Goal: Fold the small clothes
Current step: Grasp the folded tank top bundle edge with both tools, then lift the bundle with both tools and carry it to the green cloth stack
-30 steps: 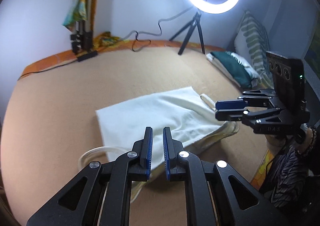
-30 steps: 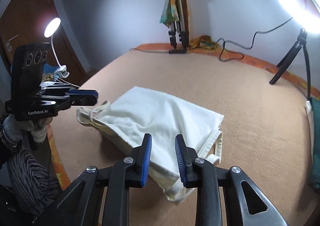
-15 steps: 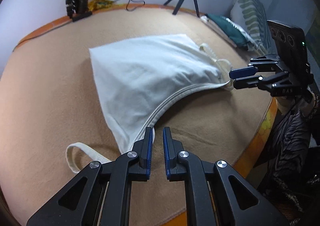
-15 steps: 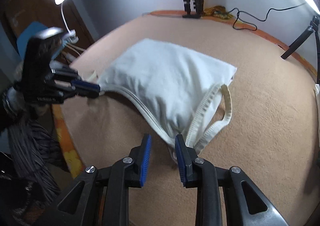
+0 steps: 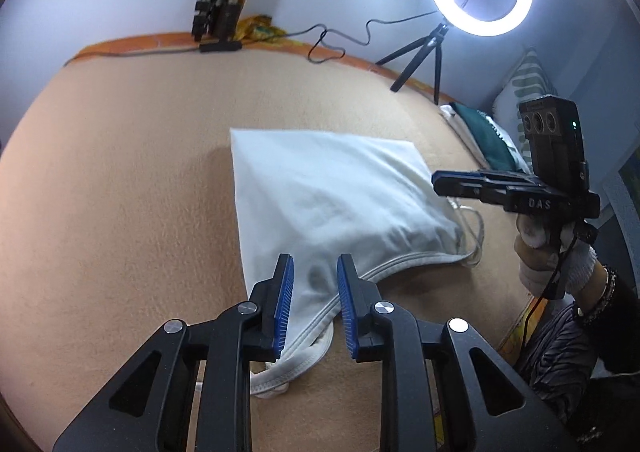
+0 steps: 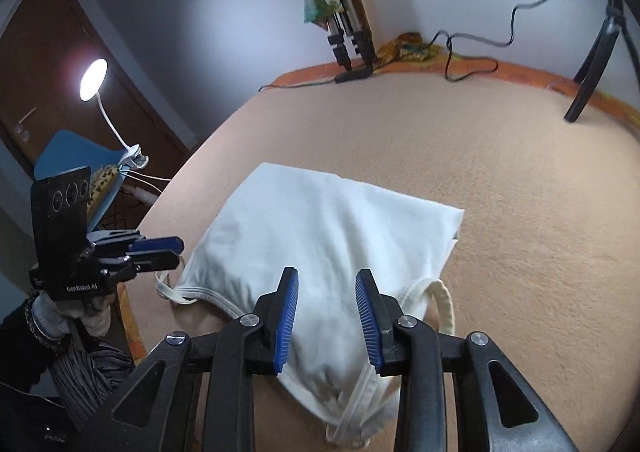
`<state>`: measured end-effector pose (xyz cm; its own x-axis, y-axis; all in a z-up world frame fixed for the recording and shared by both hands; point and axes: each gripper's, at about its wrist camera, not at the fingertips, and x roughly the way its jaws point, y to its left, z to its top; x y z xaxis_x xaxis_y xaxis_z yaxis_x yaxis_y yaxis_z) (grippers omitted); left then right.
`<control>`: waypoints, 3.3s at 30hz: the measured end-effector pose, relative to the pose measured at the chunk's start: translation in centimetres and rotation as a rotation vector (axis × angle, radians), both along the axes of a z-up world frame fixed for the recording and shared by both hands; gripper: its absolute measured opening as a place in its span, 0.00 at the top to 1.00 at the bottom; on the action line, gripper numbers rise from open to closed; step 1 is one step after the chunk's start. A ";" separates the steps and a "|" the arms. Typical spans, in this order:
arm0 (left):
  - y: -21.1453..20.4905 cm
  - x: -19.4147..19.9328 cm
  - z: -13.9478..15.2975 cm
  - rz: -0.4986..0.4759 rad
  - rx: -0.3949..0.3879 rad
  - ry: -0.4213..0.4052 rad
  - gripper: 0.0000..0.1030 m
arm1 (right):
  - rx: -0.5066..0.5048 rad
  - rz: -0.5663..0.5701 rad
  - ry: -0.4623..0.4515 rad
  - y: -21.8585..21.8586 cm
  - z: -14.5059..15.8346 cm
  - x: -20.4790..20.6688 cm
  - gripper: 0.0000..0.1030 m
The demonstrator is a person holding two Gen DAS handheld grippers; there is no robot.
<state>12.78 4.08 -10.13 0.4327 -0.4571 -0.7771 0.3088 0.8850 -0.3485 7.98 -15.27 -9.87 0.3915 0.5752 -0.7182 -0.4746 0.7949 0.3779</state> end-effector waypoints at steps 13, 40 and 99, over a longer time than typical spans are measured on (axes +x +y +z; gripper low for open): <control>2.9 -1.8 -0.4 0.110 -0.036 0.042 0.48 | 0.033 -0.245 0.048 -6.1 -0.7 3.8 0.52; 4.4 0.1 -3.1 0.172 -0.408 0.255 0.59 | 0.389 -0.154 0.257 -6.3 -4.6 6.8 0.62; -24.8 0.9 6.2 -0.339 -0.281 -0.094 0.92 | 0.128 -0.509 -0.188 -29.5 10.4 -4.7 0.91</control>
<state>13.65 -20.68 -3.94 0.2853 -0.7729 -0.5667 0.6068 0.6034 -0.5174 3.29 -44.76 0.54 0.7574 0.3582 -0.5458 -0.1115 0.8947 0.4325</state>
